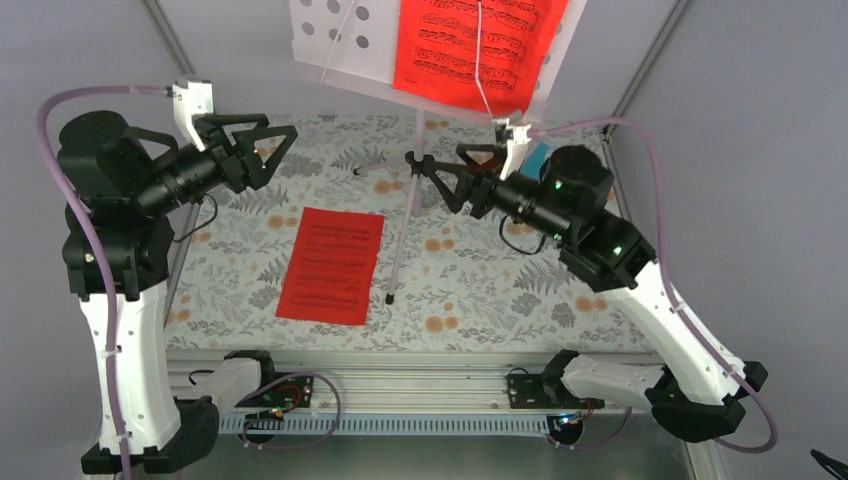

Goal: Pack up the instrument practice props

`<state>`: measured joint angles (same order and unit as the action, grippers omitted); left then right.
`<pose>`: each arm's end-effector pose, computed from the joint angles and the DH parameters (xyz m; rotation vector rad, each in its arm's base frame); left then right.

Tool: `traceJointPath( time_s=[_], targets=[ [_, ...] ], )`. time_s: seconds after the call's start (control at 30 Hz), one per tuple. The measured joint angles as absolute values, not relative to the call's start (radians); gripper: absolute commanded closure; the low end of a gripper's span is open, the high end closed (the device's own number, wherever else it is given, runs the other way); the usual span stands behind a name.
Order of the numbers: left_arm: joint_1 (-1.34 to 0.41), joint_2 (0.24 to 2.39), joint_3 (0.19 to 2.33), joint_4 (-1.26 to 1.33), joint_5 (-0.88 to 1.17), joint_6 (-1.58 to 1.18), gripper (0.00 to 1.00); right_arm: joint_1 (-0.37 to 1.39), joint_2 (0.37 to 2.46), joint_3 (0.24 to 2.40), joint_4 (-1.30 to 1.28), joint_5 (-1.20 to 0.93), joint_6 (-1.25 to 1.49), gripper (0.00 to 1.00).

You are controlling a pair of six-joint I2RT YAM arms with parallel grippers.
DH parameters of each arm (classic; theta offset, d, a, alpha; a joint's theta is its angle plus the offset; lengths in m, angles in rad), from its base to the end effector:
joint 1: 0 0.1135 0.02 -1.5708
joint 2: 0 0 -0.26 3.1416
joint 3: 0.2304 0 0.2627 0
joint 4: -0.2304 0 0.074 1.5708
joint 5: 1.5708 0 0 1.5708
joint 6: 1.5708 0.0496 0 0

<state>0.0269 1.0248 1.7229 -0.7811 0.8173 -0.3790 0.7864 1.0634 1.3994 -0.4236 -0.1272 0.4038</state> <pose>0.1508 -0.0321 0.5371 0.3004 1.6864 -0.9349 0.1637 0.1730 0.4709 -0.4343 1.7038 0.9940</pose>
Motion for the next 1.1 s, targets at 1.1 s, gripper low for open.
traceJointPath(
  time_s=[1.1],
  targets=[
    [-0.522, 1.498, 2.167, -0.779, 0.391, -0.397, 0.3, 0.49, 1.3, 1.903, -0.621, -0.316, 0.393, 0.29]
  ],
)
